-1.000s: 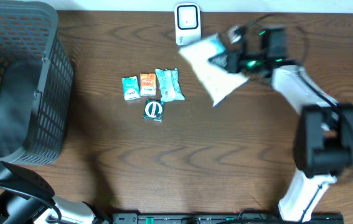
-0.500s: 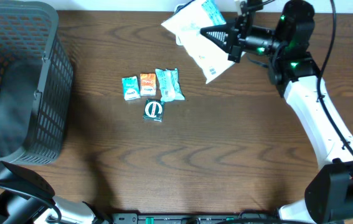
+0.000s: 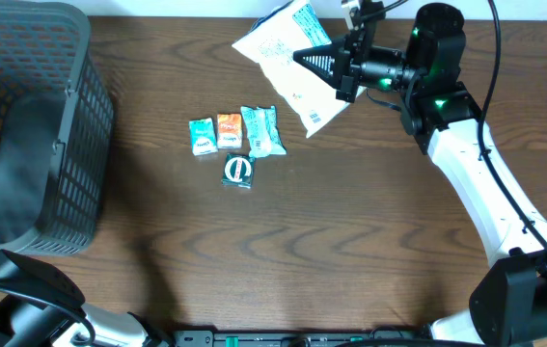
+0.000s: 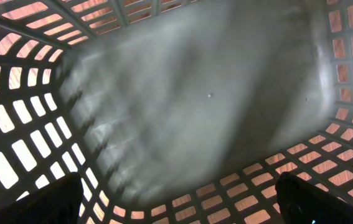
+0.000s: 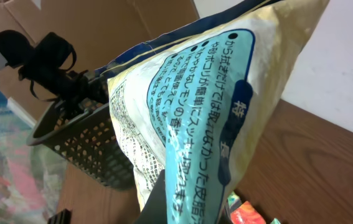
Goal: Scan the item barcode
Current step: 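Lift the bag and hold it in front of the scanner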
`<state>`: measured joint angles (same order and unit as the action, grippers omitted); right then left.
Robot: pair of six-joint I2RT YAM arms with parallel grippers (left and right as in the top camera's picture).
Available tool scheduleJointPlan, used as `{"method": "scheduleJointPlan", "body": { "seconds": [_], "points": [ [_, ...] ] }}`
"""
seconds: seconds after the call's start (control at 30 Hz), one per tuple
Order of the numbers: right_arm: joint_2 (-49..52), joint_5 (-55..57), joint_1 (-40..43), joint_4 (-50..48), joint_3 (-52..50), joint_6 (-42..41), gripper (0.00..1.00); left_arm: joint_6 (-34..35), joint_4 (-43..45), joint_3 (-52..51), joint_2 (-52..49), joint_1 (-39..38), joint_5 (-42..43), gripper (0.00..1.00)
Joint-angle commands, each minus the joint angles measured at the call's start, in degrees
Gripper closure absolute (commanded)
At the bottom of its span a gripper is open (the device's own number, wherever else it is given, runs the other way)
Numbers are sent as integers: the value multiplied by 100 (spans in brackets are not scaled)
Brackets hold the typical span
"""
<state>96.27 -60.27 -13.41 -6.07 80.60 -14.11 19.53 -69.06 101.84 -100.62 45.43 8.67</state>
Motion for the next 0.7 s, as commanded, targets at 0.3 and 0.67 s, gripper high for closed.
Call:
{"method": "scheduleJointPlan", "body": {
  "seconds": [0.3,0.67],
  "points": [
    [-24,599,-20,560,26,-39,99,26,-28,-11,-33,15,-20,2],
    [42,6957,-96,3595,24,116,99,26,-26,-11,-33,15,-20,2]
  ]
}}
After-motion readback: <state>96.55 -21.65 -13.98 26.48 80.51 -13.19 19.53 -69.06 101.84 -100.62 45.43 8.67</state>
